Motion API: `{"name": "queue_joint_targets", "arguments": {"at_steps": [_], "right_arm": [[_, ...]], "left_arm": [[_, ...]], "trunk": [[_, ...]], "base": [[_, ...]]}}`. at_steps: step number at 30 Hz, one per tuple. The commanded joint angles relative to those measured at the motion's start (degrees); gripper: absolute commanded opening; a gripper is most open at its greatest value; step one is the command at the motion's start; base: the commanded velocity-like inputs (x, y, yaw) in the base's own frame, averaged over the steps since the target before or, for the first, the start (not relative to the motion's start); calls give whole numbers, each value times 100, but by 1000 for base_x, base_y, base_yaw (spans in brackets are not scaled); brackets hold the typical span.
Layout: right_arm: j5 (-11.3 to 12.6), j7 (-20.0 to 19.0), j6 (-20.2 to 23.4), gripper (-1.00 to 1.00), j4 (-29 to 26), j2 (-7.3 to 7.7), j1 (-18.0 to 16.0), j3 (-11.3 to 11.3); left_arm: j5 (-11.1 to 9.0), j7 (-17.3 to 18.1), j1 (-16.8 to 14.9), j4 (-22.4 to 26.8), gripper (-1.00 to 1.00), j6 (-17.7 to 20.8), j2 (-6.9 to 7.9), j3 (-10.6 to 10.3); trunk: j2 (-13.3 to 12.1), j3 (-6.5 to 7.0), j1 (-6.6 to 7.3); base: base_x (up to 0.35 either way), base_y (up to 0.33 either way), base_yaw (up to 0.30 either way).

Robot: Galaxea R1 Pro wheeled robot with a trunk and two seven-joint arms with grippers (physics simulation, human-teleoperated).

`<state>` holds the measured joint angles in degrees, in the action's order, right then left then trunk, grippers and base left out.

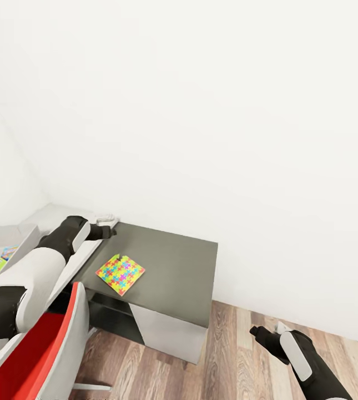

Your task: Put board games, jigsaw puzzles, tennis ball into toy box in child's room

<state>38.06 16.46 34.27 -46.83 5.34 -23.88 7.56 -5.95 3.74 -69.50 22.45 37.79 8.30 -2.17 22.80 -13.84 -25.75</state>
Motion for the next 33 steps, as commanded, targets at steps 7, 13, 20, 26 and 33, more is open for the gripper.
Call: {"name": "queue_joint_targets", "arguments": {"at_steps": [7, 13, 20, 26, 33], "right_arm": [[37, 50, 21, 100, -11, -3, -2, 0], [47, 50, 19, 100, -11, 1, -2, 0], [52, 50, 17, 100, -11, 2, -2, 0], [52, 50, 13, 100, -11, 2, -2, 0], [41, 50, 16, 100, -11, -5, -2, 0]], "left_arm": [[-56, -12, 8, 5, 100, 27, 4, -25], [-56, -13, 21, 5, 100, 27, -3, -27], [-56, -12, 24, 5, 100, 27, -4, -29], [-56, -14, 24, 5, 100, 27, 0, -29], [-56, -14, 24, 5, 100, 27, -1, -29]], "trunk": [[11, -14, -3], [11, -14, -3], [11, -14, -3], [11, -14, -3], [11, -14, -3]], "base": [[4, -4, 42], [1, -1, 6], [1, 0, 1], [62, 0, 0], [96, 0, 0]]}}
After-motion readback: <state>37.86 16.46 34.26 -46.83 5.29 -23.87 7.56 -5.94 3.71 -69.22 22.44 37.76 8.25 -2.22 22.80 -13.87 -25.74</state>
